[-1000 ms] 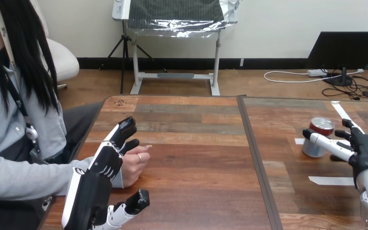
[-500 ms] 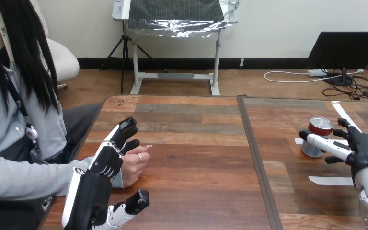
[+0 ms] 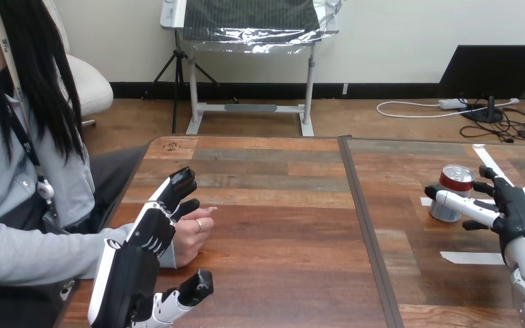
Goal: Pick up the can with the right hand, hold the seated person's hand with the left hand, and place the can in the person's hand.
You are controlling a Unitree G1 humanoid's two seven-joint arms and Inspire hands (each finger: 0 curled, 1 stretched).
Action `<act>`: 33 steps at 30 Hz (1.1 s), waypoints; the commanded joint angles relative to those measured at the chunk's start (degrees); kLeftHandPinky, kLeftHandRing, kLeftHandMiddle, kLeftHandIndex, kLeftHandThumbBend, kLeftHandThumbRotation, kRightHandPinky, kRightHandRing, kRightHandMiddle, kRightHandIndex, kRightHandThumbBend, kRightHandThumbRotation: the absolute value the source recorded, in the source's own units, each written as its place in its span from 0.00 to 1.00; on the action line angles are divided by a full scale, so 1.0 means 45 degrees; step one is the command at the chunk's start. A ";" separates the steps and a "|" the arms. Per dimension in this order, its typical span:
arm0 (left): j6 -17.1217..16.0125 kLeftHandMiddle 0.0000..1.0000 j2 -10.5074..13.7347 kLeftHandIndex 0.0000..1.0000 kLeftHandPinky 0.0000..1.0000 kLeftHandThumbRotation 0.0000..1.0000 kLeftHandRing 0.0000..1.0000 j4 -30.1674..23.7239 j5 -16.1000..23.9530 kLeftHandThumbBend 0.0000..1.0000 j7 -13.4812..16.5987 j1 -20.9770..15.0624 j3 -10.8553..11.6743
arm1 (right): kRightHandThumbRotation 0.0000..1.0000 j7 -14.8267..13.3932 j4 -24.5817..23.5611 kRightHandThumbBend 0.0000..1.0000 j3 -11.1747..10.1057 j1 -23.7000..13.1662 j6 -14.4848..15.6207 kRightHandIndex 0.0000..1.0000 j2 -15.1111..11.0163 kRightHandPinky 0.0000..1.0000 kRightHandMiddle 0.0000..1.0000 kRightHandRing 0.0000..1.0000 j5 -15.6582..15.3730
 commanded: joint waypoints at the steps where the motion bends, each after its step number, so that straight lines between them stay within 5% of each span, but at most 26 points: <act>1: -0.0112 0.90 0.0057 0.88 0.83 0.66 0.90 -0.0439 -0.0019 1.00 -0.0040 -0.0590 -0.0047 | 0.32 0.0100 -0.0008 0.97 0.0008 -0.1250 -0.0077 0.94 -0.0344 0.73 0.90 0.83 0.0024; 7: -0.0090 0.90 0.0069 0.88 0.83 0.66 0.90 -0.0457 0.0039 1.00 -0.0020 -0.0596 -0.0023 | 0.32 -0.0056 -0.0019 0.98 0.0127 -0.1276 -0.0092 0.93 -0.0364 0.68 0.90 0.79 -0.0116; 10: -0.0090 0.90 0.0077 0.88 0.83 0.66 0.90 -0.0478 0.0082 1.00 -0.0005 -0.0595 -0.0010 | 0.32 -0.0048 -0.0022 0.98 0.0081 -0.1285 -0.0101 0.93 -0.0362 0.48 0.90 0.61 -0.0095; 13: -0.0084 0.90 0.0098 0.88 0.83 0.66 0.90 -0.0485 0.0026 1.00 -0.0052 -0.0600 -0.0047 | 0.32 -0.0059 -0.0022 0.98 0.0080 -0.1284 -0.0095 0.93 -0.0373 0.39 0.89 0.51 -0.0110; 33: -0.0060 0.90 0.0078 0.87 0.84 0.66 0.90 -0.0374 -0.0007 1.00 -0.0133 -0.0652 0.0018 | 0.34 -0.0286 -0.0056 0.98 0.0216 -0.1233 -0.0099 0.94 -0.0424 0.34 0.88 0.49 -0.0304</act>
